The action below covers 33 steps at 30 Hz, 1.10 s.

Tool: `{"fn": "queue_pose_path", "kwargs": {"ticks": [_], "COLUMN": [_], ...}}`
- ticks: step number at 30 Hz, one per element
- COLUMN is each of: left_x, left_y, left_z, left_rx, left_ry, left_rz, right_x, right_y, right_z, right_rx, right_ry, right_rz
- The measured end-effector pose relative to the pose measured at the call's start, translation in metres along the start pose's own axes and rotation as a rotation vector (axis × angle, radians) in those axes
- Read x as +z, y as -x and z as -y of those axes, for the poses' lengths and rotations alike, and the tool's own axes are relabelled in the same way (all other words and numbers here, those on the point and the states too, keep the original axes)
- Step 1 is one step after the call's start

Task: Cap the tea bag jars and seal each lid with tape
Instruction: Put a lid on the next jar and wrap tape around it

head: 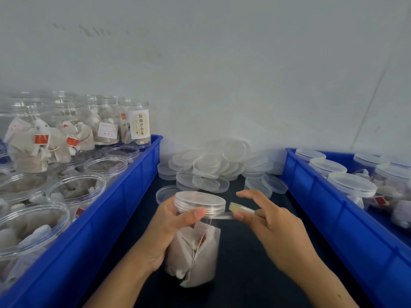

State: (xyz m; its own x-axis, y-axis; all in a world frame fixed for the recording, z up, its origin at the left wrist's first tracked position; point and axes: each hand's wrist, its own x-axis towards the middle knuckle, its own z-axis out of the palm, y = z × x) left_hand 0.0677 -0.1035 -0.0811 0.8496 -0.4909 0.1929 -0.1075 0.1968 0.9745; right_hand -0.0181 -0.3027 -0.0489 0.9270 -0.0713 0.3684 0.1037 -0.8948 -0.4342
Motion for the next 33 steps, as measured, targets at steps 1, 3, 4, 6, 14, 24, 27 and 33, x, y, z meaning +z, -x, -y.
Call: {"fn": "queue_pose_path", "kwargs": {"ticks": [1, 3, 4, 6, 14, 24, 27, 33], "left_x": [-0.001, -0.001, -0.001, -0.001, -0.002, 0.001, 0.004, 0.003], "left_y": [0.000, 0.000, 0.001, 0.002, 0.001, 0.005, 0.005, 0.001], "left_z": [0.000, 0.001, 0.001, 0.001, 0.001, -0.003, -0.002, 0.000], "left_rx": [-0.003, -0.020, -0.038, -0.064, -0.061, 0.080, 0.139, 0.199], "left_ry": [0.005, 0.019, 0.027, 0.047, 0.079, -0.084, -0.225, -0.317], "left_rz": [0.003, -0.007, -0.017, -0.020, -0.003, -0.028, -0.108, -0.177], "right_x": [0.000, 0.001, 0.002, 0.003, 0.008, 0.014, 0.013, 0.017], "right_y": [0.000, 0.002, 0.003, 0.004, 0.007, 0.012, 0.013, 0.014], "right_z": [0.001, 0.004, 0.006, 0.009, 0.014, 0.027, 0.035, 0.030], "right_rx": [-0.002, -0.002, -0.003, -0.019, -0.040, -0.071, -0.104, -0.086], "right_ry": [0.018, 0.052, 0.064, 0.081, 0.054, 0.066, 0.065, 0.069], "right_rz": [0.002, -0.019, -0.042, -0.085, -0.167, -0.212, -0.246, -0.208]}}
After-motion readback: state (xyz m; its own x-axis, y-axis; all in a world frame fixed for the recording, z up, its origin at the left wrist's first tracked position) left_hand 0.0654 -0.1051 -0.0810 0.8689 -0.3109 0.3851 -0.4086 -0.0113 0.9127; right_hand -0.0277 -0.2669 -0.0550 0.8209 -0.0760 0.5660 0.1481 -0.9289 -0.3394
